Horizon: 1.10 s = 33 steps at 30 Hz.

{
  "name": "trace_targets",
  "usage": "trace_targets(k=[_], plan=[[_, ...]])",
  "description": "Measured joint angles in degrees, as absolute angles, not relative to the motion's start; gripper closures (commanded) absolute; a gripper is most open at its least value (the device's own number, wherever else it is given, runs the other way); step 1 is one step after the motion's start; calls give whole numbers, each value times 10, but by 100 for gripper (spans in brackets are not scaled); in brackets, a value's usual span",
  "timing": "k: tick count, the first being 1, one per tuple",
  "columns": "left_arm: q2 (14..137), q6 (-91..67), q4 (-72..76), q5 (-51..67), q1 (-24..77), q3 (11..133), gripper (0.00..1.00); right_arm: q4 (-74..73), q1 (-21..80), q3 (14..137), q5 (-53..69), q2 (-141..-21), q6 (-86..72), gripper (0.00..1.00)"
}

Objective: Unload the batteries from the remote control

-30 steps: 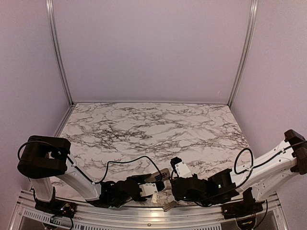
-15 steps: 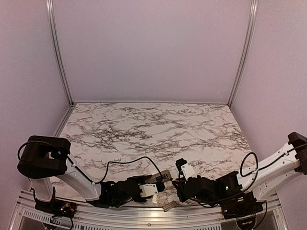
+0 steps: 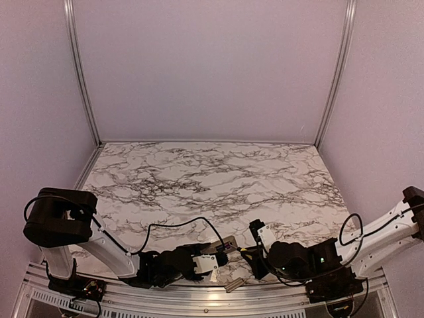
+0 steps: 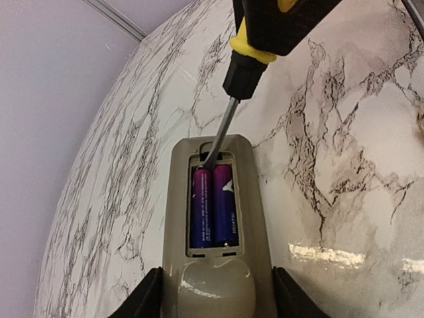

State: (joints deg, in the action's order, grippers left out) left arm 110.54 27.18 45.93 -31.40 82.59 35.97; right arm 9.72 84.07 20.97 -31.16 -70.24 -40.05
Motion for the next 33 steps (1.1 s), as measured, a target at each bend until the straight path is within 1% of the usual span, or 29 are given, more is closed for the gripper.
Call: trace_targets(k=[12,33], plan=[[1105,267,460,-310,828,359,100,142,824,172,-275,-675,-382,100],[1105,262,461,-310,828,358,100,167,818,155,-254,-668,-361,100]])
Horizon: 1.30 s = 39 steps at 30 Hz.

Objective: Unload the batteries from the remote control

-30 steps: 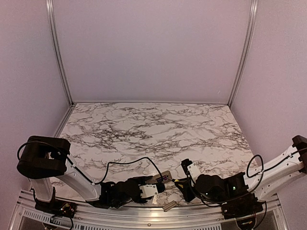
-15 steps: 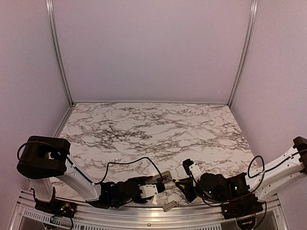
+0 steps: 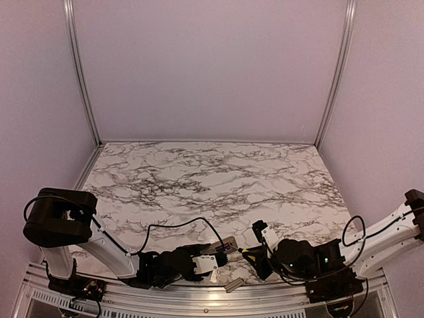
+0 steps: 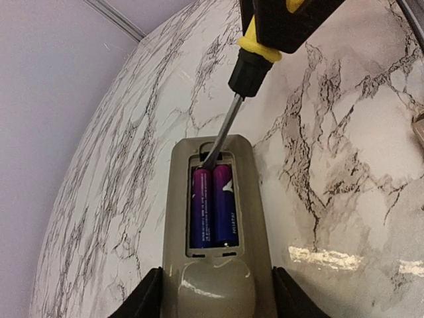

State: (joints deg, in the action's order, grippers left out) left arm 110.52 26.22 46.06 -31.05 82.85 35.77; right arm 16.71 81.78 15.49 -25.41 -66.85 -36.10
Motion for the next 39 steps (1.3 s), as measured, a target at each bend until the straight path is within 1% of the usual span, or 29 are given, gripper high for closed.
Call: trace_targets(k=[39], plan=[[1098,247,465,-309,826,344,100,188,816,144,-232,-665,-339,100]])
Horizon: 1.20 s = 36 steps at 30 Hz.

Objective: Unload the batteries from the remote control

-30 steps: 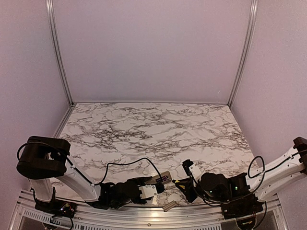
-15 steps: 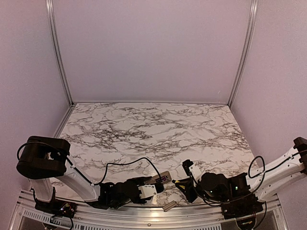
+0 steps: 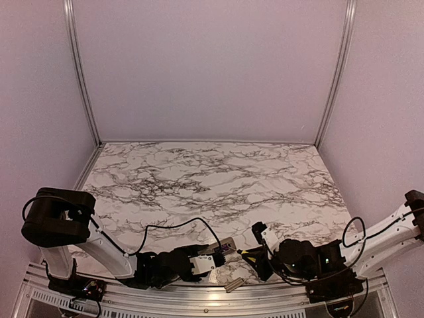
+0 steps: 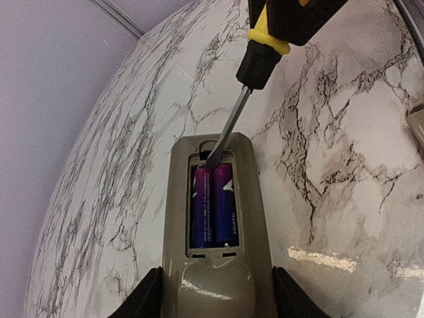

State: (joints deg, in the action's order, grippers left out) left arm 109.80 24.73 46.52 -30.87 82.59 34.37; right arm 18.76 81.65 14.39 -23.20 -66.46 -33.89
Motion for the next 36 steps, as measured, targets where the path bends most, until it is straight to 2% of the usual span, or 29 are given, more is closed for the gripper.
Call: trace_targets(k=[15,36], plan=[[1093,244,465,-300,825,339,100,241,811,121,-217,-673,-309,100],[1093,231,462,-309,821,339,100,223,810,154,-232,-707,-297,100]])
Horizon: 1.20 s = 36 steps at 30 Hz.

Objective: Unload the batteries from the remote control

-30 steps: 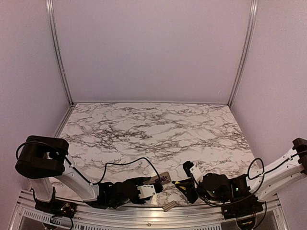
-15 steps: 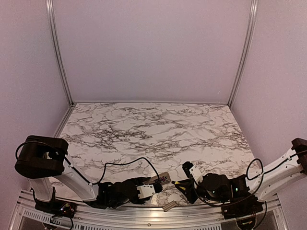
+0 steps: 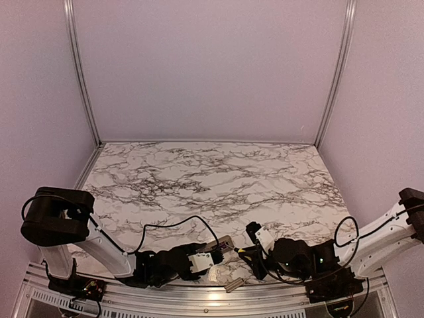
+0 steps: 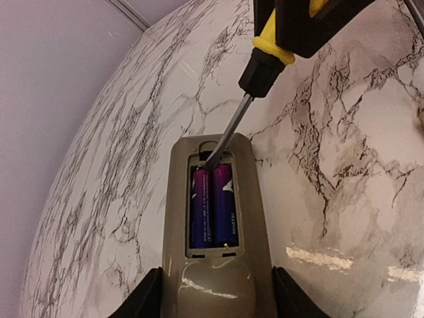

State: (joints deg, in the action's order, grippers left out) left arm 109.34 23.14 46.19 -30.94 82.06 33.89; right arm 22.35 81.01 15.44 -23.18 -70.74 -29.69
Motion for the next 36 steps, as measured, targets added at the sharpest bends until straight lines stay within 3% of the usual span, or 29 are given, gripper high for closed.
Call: trace_targets(k=[16,36], plan=[[1078,213,458,-275,800,325,100,124,807,222,-235,-723,-258,100],[1064,180,435,-238,773,323,100,105,786,265,-230,-766,-232,100]])
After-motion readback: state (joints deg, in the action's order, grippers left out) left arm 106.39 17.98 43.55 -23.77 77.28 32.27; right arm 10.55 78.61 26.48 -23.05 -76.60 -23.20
